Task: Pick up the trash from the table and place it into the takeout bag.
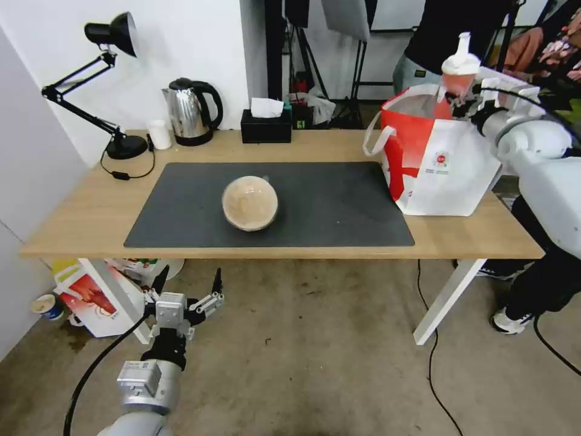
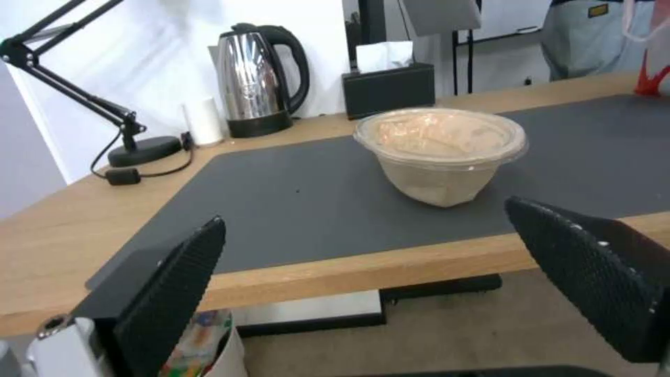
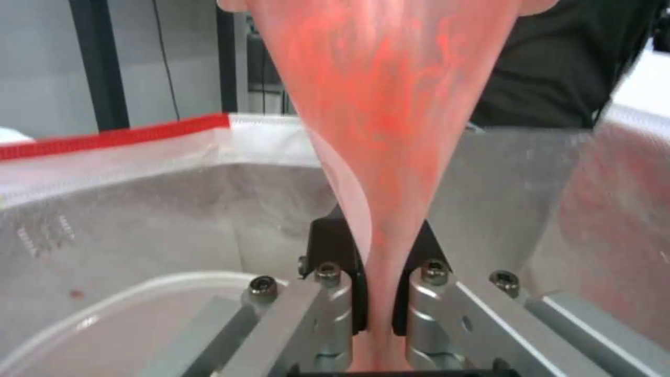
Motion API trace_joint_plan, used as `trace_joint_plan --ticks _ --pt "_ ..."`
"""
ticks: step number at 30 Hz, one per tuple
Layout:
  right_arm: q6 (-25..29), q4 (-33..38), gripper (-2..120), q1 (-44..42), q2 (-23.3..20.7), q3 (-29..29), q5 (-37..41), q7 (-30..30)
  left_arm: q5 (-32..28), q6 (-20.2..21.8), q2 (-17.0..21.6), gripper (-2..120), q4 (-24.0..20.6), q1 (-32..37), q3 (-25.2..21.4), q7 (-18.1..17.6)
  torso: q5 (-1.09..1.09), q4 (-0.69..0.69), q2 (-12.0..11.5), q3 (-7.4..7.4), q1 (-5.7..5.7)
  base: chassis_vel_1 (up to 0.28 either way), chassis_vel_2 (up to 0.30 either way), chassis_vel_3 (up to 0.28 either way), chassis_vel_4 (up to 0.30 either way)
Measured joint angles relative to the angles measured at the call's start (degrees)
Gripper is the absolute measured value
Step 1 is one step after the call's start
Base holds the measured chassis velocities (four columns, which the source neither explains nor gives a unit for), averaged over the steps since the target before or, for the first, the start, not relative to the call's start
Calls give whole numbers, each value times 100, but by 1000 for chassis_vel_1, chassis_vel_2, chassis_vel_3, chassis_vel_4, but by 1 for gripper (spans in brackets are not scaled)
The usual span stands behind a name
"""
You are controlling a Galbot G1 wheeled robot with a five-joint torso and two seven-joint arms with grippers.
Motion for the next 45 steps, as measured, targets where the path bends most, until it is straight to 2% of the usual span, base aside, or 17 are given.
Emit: trace_joint_plan --ticks 3,6,7,10,12,15,16,20,21,25,26,29,37,41,45 --pt "-25 76 3 -86 -39 20 -10 0 0 0 0 100 0 0 0 0 0 0 0 0 0 0 0 0 0" --pt "-54 170 14 -147 -102 36 -7 -1 0 0 0 100 0 0 0 0 -1 0 0 0 0 0 0 0 0" --pt "-54 170 14 -147 -102 36 -7 -1 0 0 0 100 0 0 0 0 -1 0 0 0 0 0 0 0 0" --pt "-129 249 29 -165 -147 47 26 -3 0 0 0 100 0 0 0 0 0 0 0 0 0 0 0 0 0" --pt "-162 275 33 -166 -155 57 34 -3 0 0 0 100 0 0 0 0 0 1 0 0 0 0 0 0 0" --pt "-251 360 47 -164 -178 66 93 12 0 0 0 100 0 0 0 0 0 1 0 0 0 0 0 0 0" --pt "-251 360 47 -164 -178 66 93 12 0 0 0 100 0 0 0 0 0 1 0 0 0 0 0 0 0" --pt "-361 464 66 -154 -232 67 152 29 0 0 0 100 0 0 0 0 0 1 0 0 0 0 0 0 0" --pt "-361 464 66 -154 -232 67 152 29 0 0 0 100 0 0 0 0 0 1 0 0 0 0 0 0 0" --pt "-396 508 83 -144 -279 64 158 27 0 0 0 100 0 0 0 0 0 0 0 0 0 0 0 0 0" --pt "-396 508 83 -144 -279 64 158 27 0 0 0 100 0 0 0 0 0 0 0 0 0 0 0 0 0" --pt "-397 557 97 -174 -324 73 161 25 0 0 0 100 0 0 0 0 -1 1 0 0 0 0 0 0 0" --pt "-344 774 100 -378 -445 305 229 19 0 0 0 100 0 0 0 0 0 1 0 0 0 0 0 0 0" --pt "-125 994 100 -548 -506 588 378 56 0 0 1 100 0 0 0 0 0 0 0 0 0 0 0 0 0" --pt "331 1501 100 -908 -593 977 743 359 0 0 0 100 0 0 0 0 -1 0 0 0 0 0 0 0 0"
